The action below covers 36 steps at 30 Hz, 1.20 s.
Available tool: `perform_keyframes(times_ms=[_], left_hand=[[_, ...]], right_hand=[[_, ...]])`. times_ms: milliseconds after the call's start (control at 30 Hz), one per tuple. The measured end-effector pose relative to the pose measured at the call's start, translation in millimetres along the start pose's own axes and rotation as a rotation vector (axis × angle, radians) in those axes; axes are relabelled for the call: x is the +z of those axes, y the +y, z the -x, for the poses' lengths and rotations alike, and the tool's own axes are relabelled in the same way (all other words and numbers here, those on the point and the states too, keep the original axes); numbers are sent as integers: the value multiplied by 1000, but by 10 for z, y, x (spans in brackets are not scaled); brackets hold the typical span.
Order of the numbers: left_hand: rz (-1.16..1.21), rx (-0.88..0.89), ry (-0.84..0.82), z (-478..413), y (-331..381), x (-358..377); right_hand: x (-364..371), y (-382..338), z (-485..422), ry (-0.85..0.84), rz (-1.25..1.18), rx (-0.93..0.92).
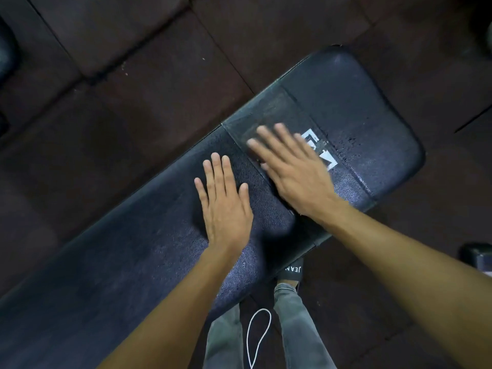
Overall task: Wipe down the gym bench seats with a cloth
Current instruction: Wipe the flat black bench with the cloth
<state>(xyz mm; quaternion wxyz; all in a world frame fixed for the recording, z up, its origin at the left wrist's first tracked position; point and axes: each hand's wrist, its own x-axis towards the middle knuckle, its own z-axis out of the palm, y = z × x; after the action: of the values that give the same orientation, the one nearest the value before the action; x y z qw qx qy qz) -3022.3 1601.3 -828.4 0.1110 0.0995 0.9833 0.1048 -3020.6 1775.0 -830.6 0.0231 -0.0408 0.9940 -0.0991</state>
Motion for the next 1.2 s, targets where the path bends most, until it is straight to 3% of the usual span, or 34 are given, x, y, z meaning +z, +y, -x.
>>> perform_keyframes(times_ms=[100,133,233,267,300,400,433,600,733,800,900,1067,1200], left_hand=[[6,5,-8,3,4,-3],[4,3,-2,2,14,-3],[25,-14,7,5,45,-14],[44,-13,4,14,61,-27],[62,4,-3,24,88,-36],[66,92,-18,37,206,-34],[59,101,-16,28,241,-17],[63,45,22,0,300,61],[31,12,36,-14,304,99],[7,13,28,-17,297,111],[-5,22,16,-10,294,102],[-26,-3,10,-1,335,96],[-21,-5,5,-8,330,91]], right_hand=[[-104,127,334,29,-97,508],[-92,41,486,28,-81,520],[-41,-97,1094,-48,20,81],[-31,-2,1243,-62,30,23],[-39,100,1326,-65,31,81],[-87,181,1308,-37,-51,505],[-86,124,1259,-34,-49,535],[-57,46,740,-35,-9,144],[-15,164,-89,-22,-33,2],[-57,299,-443,-16,-55,96],[-152,644,-542,-15,-74,384],[-256,860,360,79,-105,972],[-253,791,295,115,-128,1166]])
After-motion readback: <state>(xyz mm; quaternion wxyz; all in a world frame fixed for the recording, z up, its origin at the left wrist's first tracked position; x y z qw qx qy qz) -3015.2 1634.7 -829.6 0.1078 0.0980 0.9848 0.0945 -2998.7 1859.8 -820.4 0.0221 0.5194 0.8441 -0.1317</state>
